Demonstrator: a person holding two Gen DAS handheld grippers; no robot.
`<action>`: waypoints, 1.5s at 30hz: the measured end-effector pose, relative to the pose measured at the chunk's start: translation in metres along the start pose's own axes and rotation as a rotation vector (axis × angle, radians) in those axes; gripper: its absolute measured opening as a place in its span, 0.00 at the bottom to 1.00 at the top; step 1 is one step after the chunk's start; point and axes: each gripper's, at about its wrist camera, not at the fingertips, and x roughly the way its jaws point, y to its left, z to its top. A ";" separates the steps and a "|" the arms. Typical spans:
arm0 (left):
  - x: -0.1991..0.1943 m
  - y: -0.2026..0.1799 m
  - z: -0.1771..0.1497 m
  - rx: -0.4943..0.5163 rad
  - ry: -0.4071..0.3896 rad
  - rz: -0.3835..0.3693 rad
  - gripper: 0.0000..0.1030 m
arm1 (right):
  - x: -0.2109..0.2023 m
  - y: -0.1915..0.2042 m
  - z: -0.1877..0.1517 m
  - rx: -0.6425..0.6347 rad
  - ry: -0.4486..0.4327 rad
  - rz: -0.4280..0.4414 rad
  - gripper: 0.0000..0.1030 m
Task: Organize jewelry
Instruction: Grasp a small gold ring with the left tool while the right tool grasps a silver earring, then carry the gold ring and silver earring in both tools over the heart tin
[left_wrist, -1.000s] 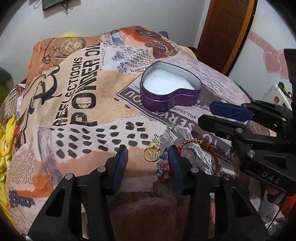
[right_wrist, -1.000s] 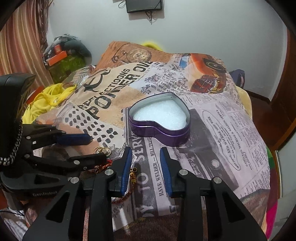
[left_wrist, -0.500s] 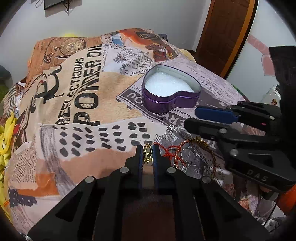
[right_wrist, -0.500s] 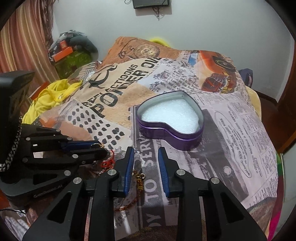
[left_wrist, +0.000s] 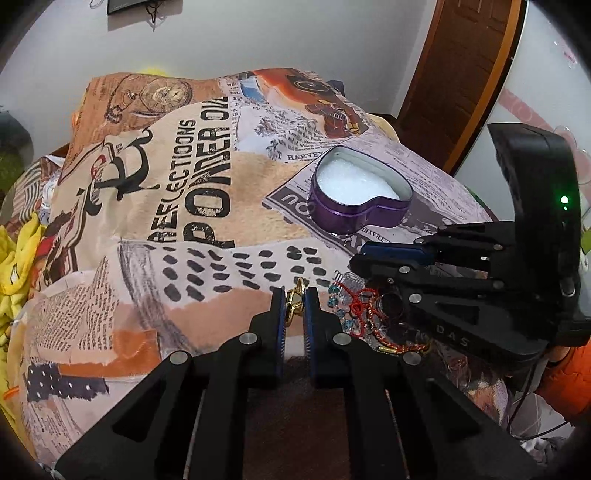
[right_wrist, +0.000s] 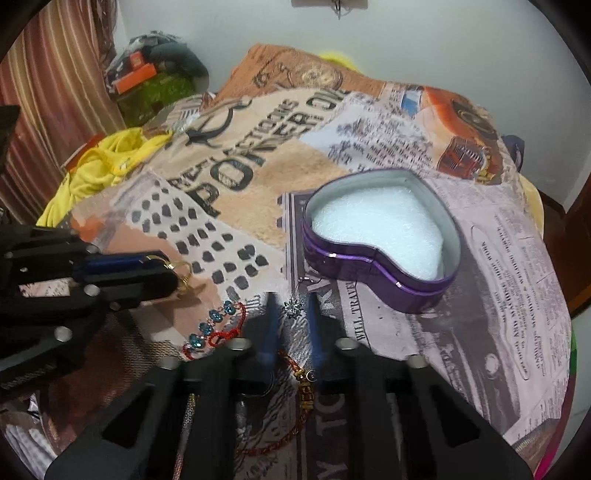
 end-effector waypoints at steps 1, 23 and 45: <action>0.001 0.001 0.000 -0.003 0.003 -0.001 0.09 | 0.000 0.000 -0.001 -0.002 -0.003 -0.001 0.09; 0.012 -0.002 0.001 0.020 0.040 0.027 0.09 | -0.039 -0.006 -0.006 0.046 -0.094 -0.007 0.09; -0.015 -0.007 0.016 0.023 -0.043 0.038 0.00 | -0.069 -0.016 -0.004 0.063 -0.169 -0.048 0.09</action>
